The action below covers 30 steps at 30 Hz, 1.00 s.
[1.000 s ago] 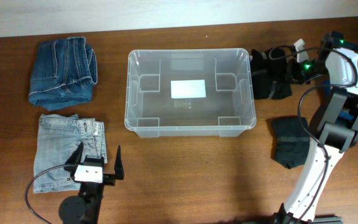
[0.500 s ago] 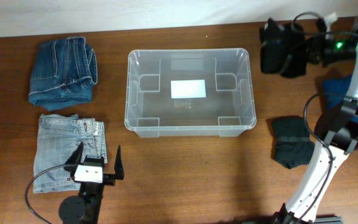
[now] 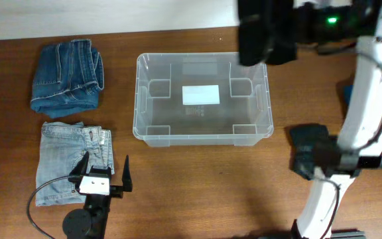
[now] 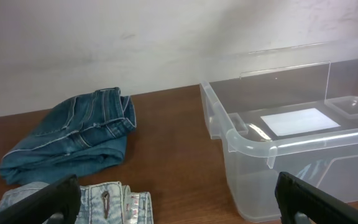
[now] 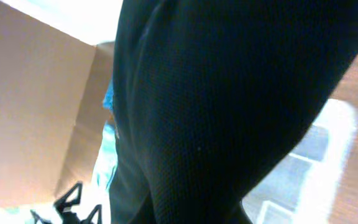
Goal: Pack container
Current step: 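Carry the black garment with the right gripper over the bin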
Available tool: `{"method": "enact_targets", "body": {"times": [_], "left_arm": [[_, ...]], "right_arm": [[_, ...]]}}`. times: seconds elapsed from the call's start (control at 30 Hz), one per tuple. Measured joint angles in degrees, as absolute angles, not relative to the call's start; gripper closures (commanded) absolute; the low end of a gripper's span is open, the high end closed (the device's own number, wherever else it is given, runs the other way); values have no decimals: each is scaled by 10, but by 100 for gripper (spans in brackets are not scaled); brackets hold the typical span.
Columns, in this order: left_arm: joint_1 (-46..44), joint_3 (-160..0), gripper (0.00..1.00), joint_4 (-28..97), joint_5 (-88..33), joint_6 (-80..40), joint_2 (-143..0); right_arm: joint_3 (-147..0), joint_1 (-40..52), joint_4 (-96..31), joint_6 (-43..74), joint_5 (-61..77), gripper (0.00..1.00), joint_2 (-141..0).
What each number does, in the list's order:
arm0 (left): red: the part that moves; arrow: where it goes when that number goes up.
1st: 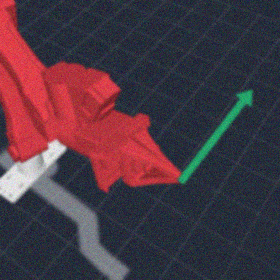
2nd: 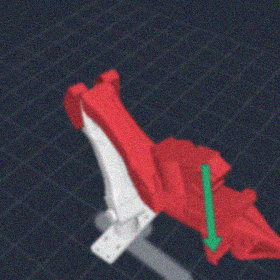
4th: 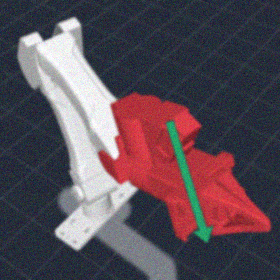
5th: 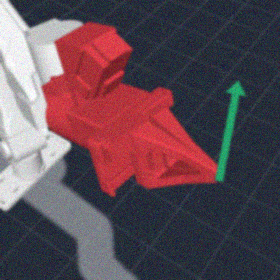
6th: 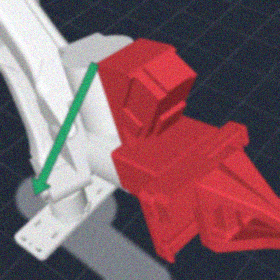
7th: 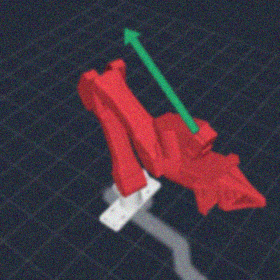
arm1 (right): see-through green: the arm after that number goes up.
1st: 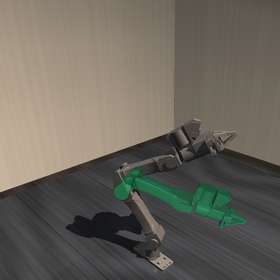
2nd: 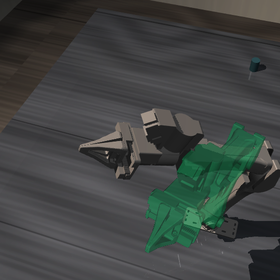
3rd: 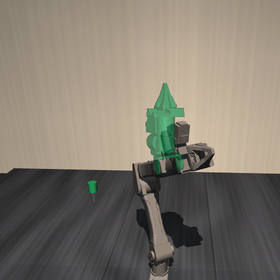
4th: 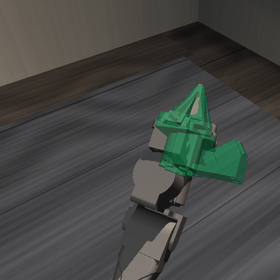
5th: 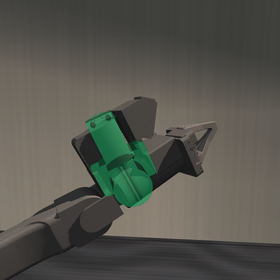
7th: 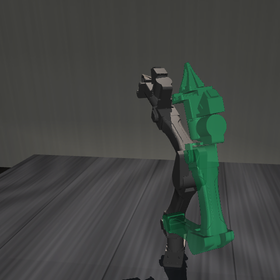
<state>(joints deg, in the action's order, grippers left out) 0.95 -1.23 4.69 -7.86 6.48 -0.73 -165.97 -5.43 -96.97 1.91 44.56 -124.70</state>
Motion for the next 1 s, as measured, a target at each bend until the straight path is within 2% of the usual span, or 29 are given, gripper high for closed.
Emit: {"method": "enact_targets", "body": {"times": [0.23,0.4,0.63,1.0], "left_arm": [[10,-12,1,47,-79,65,-7],[10,-12,0,47,-79,65,-7],[10,-12,1,47,-79,65,-7],[10,-12,1,47,-79,65,-7]], "right_arm": [[-1660,138,-970,106,333,96,-1214],[-1621,225,-966,207,217,96,-1235],[-1521,302,-898,321,101,96,-1247],[-1301,341,-713,395,67,96,-1250]]}}
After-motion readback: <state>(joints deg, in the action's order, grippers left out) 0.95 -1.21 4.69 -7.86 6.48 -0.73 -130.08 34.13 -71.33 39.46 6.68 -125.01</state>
